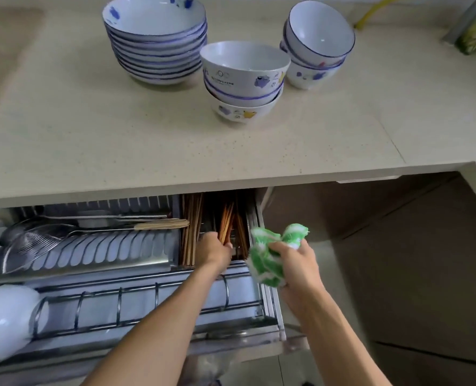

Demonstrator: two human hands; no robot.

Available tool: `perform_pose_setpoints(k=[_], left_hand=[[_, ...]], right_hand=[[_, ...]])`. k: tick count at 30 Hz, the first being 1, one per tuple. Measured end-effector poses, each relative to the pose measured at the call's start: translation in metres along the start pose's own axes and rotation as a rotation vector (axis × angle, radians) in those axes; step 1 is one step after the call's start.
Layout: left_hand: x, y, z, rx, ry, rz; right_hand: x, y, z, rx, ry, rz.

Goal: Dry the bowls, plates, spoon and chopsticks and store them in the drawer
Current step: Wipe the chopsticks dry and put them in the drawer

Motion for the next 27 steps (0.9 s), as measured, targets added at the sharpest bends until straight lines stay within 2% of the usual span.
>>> perform_pose_setpoints(k=[5, 13, 17, 21, 24, 25, 27], left_hand=[[0.001, -0.041, -0.025, -0.01, -0.032, 0.026], [-0.019, -0.041, -0.023, 0.036, -0.107, 0.021], [-0.029, -0.024, -0.014, 0.041, -0.077, -0.12], [-0.075, 0.031, -0.003, 0.234, 0.241, -0.343], [-0.119, 0.078, 0.001, 0.548, 0.477, -0.369], [-0.132, 0.091, 0.0, 0.633, 0.528, -0.361], [-0.164, 0.116, -0.006, 0.729, 0.451, -0.423]], right_hand=[[0.0, -0.02, 0.011, -0.009, -0.037, 0.024], [0.007, -0.018, 0.023, 0.025, -0.105, -0.005], [0.018, -0.006, 0.028, 0.063, -0.12, -0.002], [0.038, 0.016, 0.035, 0.081, -0.052, 0.033], [0.062, 0.04, 0.047, 0.083, -0.067, 0.083], [0.071, 0.048, 0.054, 0.068, -0.091, 0.101], [0.092, 0.063, 0.079, 0.037, -0.133, 0.146]])
Point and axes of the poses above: each hand's wrist, its own y-axis away from the middle knuckle, its own z-axis out of the back of the hand, x = y × z, the point moved 4 cm from there along -y, towards the middle knuckle, and after that the axes turned 6 degrees about -z, right-handed, at the moved point
